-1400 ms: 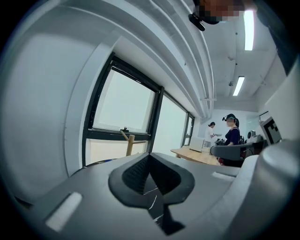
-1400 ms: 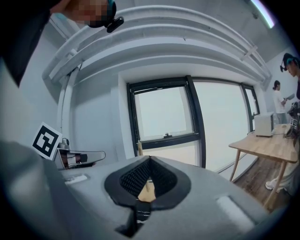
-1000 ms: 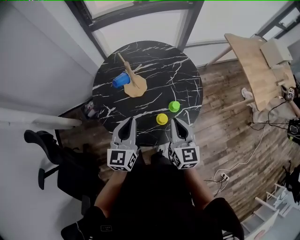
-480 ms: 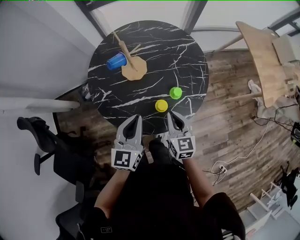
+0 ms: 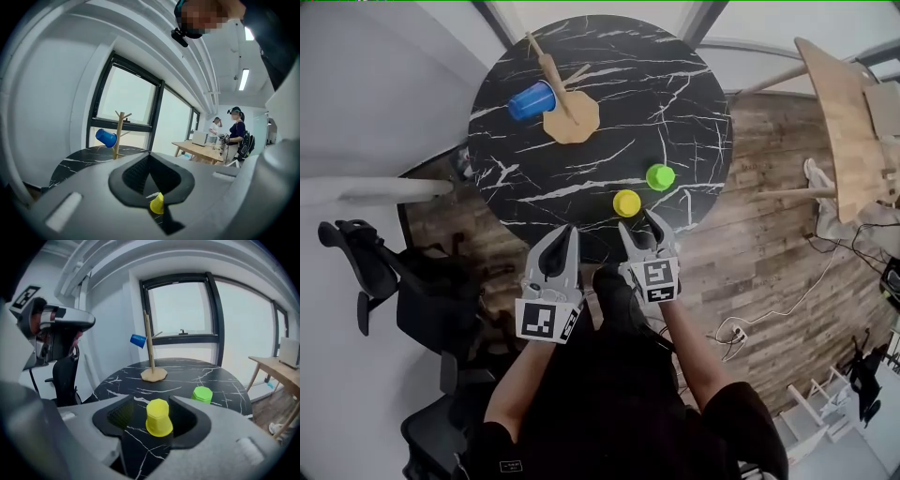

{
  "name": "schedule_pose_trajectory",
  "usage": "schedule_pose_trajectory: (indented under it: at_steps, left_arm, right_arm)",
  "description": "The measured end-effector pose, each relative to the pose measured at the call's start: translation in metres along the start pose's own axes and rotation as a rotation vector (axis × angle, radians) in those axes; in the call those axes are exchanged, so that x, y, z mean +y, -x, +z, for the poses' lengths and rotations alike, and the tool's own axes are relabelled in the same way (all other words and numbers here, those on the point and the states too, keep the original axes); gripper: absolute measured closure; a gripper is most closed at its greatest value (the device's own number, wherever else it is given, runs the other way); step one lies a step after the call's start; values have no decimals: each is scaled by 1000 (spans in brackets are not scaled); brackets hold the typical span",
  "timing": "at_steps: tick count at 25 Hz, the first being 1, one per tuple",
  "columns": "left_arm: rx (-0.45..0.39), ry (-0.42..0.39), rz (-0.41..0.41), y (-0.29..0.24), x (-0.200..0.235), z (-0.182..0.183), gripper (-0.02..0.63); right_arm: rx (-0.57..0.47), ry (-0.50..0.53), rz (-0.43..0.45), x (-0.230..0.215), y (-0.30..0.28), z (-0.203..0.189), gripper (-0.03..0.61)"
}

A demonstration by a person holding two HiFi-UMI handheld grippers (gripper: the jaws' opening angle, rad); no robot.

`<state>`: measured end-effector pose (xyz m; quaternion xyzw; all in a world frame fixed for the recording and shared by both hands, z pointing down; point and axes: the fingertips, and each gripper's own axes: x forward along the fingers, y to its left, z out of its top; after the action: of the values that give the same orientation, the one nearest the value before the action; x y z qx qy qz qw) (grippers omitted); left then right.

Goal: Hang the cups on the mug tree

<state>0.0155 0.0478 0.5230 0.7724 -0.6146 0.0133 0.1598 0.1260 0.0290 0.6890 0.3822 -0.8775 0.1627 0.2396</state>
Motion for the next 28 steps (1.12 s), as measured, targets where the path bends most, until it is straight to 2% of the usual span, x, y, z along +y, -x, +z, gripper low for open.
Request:
schedule_pose_trajectory:
  at_steps: [3,8,14,16,18,28]
  left_arm:
    - [5,12,11,3,4,-5,620]
    - [12,28,15,3,8,-12,620]
    - [14,36,16,-1,12,-16,620]
    - [19,36,16,0,13,-18,620]
    - [27,32,11,2,12,-20,620]
    - [-9,32,1,1,8,5,620]
  right_arm:
    - [35,17,2,-1,-15,-11,328]
    - [63,11,-21,-6,-32,-24,316]
    - [100,10,-34,-12,-53,-38,318]
    - [93,7,-44,-14,-54,-38,347]
    - [88,0,-50,-16,-53,-38,350]
    - [50,7,-57,-19,-40,-19,354]
